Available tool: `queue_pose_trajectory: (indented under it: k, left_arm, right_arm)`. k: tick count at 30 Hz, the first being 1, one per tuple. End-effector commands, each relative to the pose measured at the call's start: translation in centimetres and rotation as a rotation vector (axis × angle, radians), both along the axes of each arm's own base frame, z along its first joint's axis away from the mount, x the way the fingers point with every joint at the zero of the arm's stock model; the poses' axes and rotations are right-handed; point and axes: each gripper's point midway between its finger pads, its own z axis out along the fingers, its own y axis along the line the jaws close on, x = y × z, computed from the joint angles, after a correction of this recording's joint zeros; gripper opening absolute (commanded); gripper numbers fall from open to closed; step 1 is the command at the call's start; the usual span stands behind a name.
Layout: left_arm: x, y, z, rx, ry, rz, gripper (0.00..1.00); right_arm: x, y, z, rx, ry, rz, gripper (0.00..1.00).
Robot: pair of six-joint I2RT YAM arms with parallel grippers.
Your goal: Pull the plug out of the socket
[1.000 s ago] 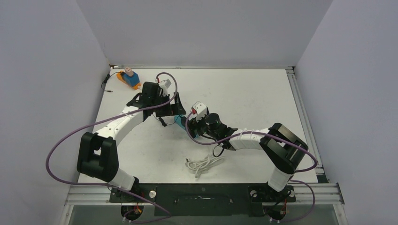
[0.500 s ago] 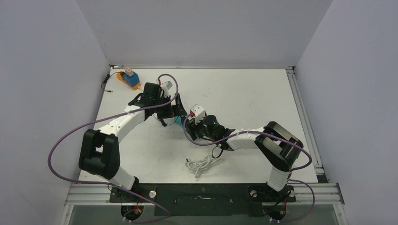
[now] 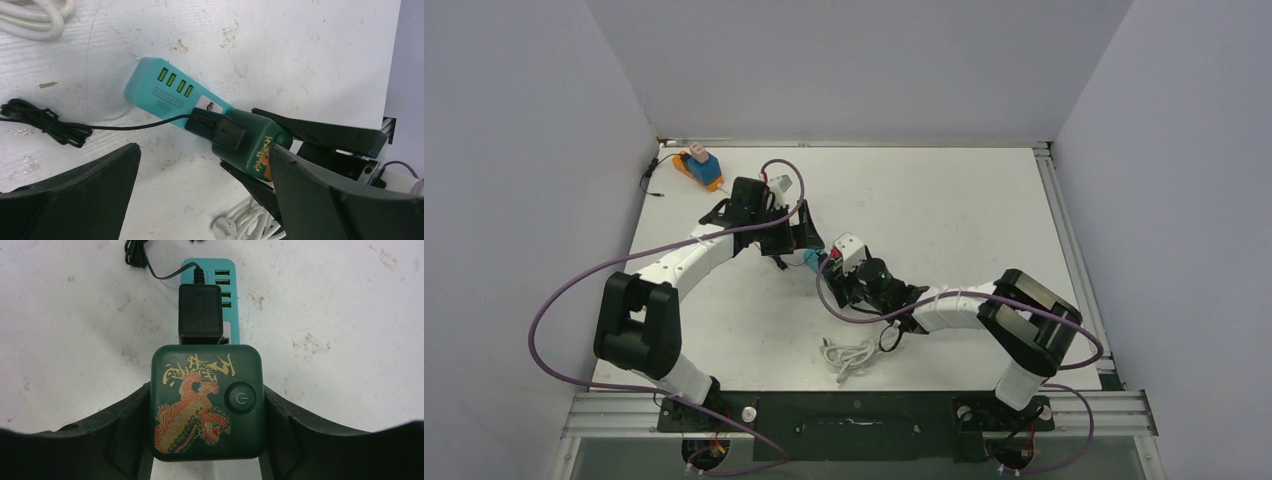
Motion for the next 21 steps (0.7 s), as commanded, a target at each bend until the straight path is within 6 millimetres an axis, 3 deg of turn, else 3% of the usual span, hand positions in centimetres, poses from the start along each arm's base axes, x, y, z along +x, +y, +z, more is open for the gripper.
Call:
queue_pose_trajectory:
  k: [1,7,9,11,16,21]
  left_arm:
    - [1.1,-0.5,2.3,-0.043,-0.06,-0.003,0.97]
    - [0.7,-0.9,2.2,-0.058,-0.05,-0.018,0.97]
    - [0.4,-1.4,1.9,-0.071,-0.031,-0.029,0.97]
    - [0.2,-2.0,1.6,-0.077,-0.021,-0.045,0.96]
    - [-0.5,-3.1,0.3,-0.068,0.012,-0.076,0.95]
    - [-1.0,-4.2,-0.6,-0.063,0.035,-0.114,0.95]
  right_arm:
    - [-1.3,-1.9,1.8,-0.009,-0.065,-0.103,0.26]
    - [-3.6,-3.7,1.5,-0.001,-0.035,-0.14,0.3]
    - [-4.0,-4.2,1.5,0.009,-0.03,-0.143,0.39]
    - [-4.1,-4.4,1.8,0.018,-0.035,-0.149,0.55]
    - [-3.3,-4.1,3.0,0.012,-0.077,-0.148,0.84]
    - [-2.1,-3.7,3.8,0.035,-0.093,-0.151,0.96]
